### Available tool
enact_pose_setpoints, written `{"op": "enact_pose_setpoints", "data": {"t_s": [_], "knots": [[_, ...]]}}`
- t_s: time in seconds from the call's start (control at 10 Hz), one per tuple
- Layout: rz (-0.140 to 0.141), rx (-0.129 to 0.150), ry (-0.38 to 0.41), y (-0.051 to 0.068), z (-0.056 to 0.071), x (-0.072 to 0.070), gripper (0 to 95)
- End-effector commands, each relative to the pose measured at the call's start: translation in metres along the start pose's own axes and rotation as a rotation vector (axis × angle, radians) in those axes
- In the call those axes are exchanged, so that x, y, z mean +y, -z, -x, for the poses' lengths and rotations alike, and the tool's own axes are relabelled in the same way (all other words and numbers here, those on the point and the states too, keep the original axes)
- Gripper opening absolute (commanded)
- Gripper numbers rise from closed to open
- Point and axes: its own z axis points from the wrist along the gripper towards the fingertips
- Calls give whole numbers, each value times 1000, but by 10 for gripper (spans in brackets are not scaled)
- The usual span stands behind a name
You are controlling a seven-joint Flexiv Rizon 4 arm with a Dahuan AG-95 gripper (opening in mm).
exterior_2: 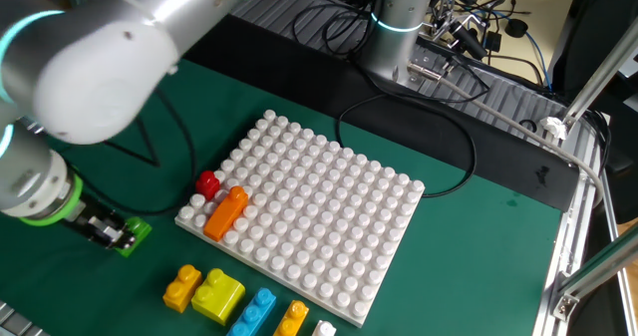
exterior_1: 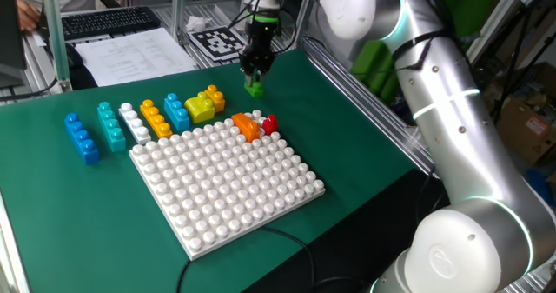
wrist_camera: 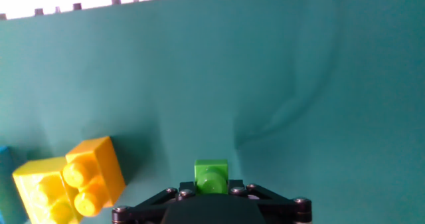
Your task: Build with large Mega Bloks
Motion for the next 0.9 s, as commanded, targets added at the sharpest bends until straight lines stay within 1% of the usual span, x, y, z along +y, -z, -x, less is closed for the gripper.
{"op": "enact_pose_setpoints", "data": {"t_s": [0.1,0.2,0.3,0.4,0.5,0.6,0.7,0.8,0.9], "knots": [[14,15,-85,7,-21,26,0],[13,31,-116,14,-34,41,0],[11,37,-146,18,-45,53,0],[8,40,-171,22,-56,64,0],[7,39,-200,23,-70,76,0],[5,36,-212,22,-78,80,0],[8,31,-229,19,-90,88,0],[10,22,-242,17,-98,93,0],[18,-10,-259,13,-103,99,0]]}}
